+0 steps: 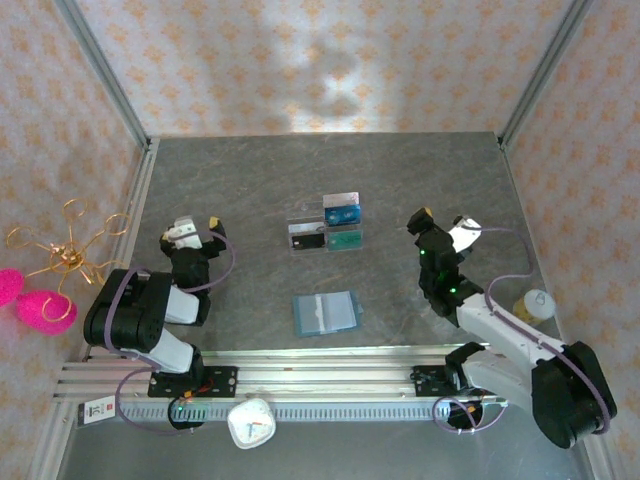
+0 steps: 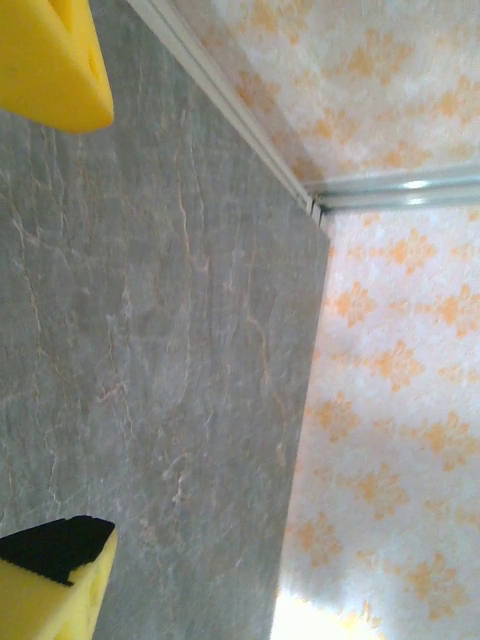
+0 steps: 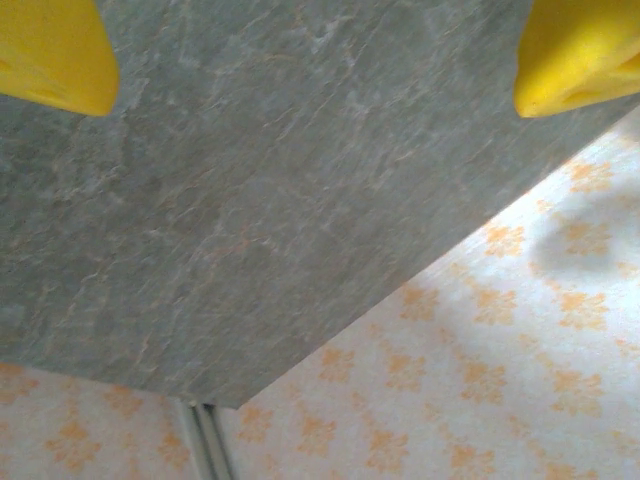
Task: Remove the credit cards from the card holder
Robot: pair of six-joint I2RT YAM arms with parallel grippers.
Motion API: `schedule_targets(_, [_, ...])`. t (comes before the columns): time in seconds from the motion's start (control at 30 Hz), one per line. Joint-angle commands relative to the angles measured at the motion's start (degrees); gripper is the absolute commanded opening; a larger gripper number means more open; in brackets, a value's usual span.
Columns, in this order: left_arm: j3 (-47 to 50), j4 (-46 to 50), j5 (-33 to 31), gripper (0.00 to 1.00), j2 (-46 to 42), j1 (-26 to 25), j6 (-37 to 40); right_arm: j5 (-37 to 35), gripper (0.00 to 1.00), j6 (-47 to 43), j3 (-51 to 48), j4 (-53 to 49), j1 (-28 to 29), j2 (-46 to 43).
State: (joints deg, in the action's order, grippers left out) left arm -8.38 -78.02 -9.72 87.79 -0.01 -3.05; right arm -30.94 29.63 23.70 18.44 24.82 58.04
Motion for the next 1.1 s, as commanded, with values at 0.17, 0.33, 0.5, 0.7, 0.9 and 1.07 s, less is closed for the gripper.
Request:
schedule_targets(0.17, [-2.08, -1.73, -5.65, 0.99, 0.35, -1.13, -0.56, -1.84, 1.0, -14.06, -0.41, 9.39, -3.54, 2.76])
schedule_targets(0.33, [-2.63, 0.04, -5.25, 0.99, 0.12, -1.36, -0.41, -0.94, 1.0, -22.03, -1.17, 14.53, -8.0, 2.34])
schedule_targets(0.5, [-2.65, -0.08, -5.3, 1.0, 0.26, -1.38, -0.33, 2.49, 1.0, -29.1, -6.75, 28.49, -13.45, 6.5])
schedule_targets(0.7, [-2.69, -0.14, -5.19, 1.0, 0.34, -1.65, 0.0, 9.32, 1.0, -30.22, -12.11, 47.91, -17.08, 19.61])
schedule_targets(0.9, [-2.69, -0.2, -5.2, 0.99, 0.37, -1.65, 0.06, 17.53, 1.0, -30.19, -8.46, 47.35, -19.58, 27.23])
schedule_targets(1.07, [-2.72, -0.18, -5.2, 0.99, 0.37, -1.66, 0.04, 21.87, 1.0, -30.16, -12.25, 55.55, -21.03, 28.52])
